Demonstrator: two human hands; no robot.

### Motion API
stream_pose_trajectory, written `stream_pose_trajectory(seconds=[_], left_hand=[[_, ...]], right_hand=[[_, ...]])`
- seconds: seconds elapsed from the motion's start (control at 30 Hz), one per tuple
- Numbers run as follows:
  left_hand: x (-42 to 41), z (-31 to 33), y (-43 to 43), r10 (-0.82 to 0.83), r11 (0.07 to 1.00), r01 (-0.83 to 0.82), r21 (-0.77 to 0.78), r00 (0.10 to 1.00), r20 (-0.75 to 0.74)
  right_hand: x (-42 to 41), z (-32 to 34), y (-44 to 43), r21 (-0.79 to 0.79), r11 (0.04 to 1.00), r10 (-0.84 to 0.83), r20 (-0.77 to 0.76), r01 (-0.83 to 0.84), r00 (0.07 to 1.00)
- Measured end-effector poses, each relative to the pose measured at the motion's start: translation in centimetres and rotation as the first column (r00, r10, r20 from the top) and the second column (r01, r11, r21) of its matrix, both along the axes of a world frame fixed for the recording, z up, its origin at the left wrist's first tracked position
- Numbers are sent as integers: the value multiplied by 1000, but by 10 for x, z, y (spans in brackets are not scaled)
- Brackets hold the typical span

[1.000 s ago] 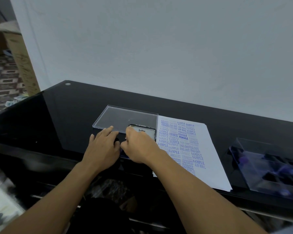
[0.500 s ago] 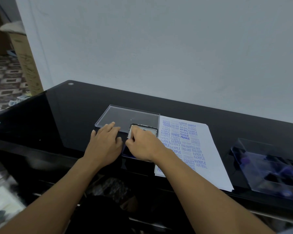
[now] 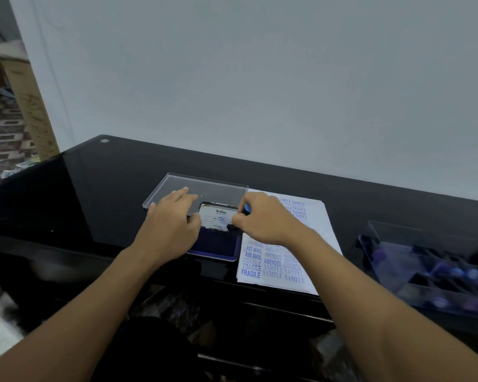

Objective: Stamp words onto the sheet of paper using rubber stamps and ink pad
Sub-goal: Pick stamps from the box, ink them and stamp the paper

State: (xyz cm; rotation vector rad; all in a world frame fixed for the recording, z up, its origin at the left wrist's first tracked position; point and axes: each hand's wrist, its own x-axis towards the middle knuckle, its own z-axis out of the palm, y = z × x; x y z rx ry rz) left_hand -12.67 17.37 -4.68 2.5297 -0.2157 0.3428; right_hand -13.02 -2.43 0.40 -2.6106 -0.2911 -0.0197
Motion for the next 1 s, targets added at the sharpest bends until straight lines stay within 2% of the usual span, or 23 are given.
stream_pose_trajectory(seconds=[0.1,0.27,0.6,1.0], left_hand=[[-6,6,-12,-59,998,58,-14,998,-33],[-15,15,-50,-158,983,165,83,984,-83],[-25,9,-119,-300,943,311,122,949,-101],[-21,-25,-148,-335,921,359,153,928,-162]], right_hand=[[-7,9,-17,-22,999,-25,15,25,1000],[-16,21,-50,-58,995,-81,4,81,997],[-34,14,-101,-119,978,-178,-43,172,983],[-43,-9,-125,-179,964,-217,-98,197,971]])
